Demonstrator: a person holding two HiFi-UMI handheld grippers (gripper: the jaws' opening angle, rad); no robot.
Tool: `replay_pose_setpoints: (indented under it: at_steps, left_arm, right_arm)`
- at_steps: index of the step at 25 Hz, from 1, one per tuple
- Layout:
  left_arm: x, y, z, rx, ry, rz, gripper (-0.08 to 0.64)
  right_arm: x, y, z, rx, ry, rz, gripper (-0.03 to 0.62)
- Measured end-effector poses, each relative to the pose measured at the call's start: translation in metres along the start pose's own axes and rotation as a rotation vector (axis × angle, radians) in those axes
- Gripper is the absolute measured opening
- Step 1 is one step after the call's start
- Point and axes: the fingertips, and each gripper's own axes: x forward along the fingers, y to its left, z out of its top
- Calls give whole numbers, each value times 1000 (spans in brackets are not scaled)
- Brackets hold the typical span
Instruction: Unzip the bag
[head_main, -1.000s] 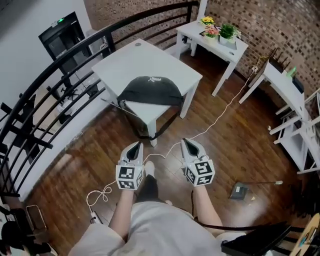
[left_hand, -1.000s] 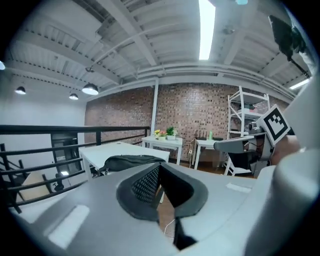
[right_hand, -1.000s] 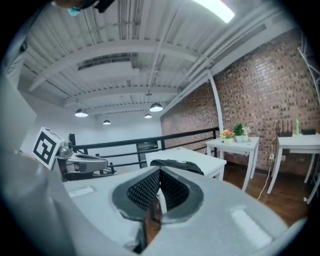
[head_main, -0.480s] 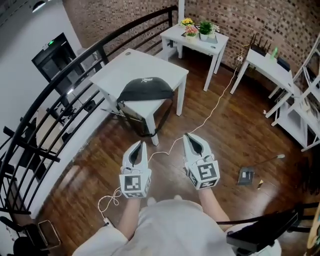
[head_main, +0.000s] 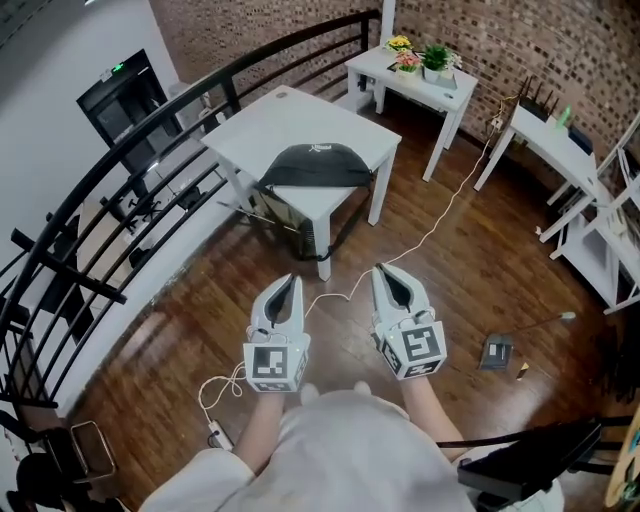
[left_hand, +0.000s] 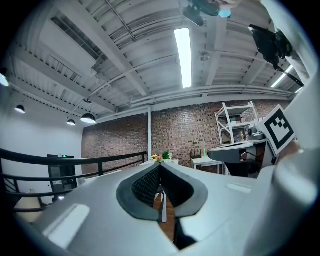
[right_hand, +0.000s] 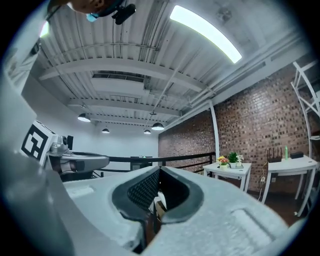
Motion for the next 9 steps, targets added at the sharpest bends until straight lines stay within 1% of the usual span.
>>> replay_pose_setpoints:
  at_steps: [4, 9]
  left_arm:
    - [-11, 12, 1, -4, -7, 14, 18]
    - [-22, 14, 7, -10, -22, -2, 18]
  right_arm:
    - [1, 13, 1, -14, -2, 8, -9]
    - [-3, 24, 6, -23, -4, 0, -9]
